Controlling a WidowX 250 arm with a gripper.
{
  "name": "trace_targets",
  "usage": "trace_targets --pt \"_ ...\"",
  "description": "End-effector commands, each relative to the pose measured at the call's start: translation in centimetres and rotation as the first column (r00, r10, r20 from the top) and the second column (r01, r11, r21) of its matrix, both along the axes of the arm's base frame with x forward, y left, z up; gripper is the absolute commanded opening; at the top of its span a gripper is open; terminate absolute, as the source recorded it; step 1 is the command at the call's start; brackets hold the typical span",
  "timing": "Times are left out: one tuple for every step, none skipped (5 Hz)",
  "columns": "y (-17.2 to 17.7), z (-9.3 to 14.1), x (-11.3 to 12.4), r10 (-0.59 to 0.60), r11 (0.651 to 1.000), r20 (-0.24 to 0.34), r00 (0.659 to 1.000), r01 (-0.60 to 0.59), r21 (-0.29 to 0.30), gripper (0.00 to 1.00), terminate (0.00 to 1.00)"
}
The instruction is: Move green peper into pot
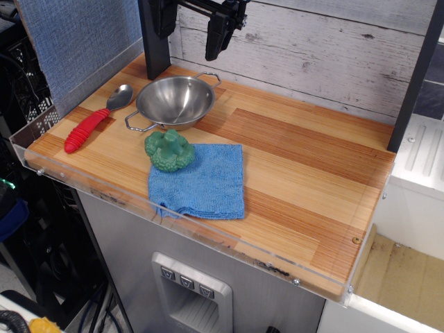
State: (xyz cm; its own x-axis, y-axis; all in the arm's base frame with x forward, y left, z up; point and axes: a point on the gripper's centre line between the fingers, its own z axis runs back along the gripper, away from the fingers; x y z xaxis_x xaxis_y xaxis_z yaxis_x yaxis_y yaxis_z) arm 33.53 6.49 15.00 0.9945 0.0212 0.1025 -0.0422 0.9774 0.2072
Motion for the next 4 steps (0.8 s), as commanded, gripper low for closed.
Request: trace_targets --pt "0.0 0.0 0.0 0.0 1.0 0.0 1.0 0.0 0.0 1.0 0.0" --pt "-1.5 -1.0 -1.8 -0.026 0.997 0.059 0.998 0.031 -0.077 1.0 0.0" --pt "-3.0 -2.2 -3.8 -0.114 0.983 0.106 0.988 0.128 -0.131 1.0 0.0" --pt "-3.1 -2.1 -5.7 -0.166 0.971 0.155 0.974 0.189 -0.149 1.0 0.0"
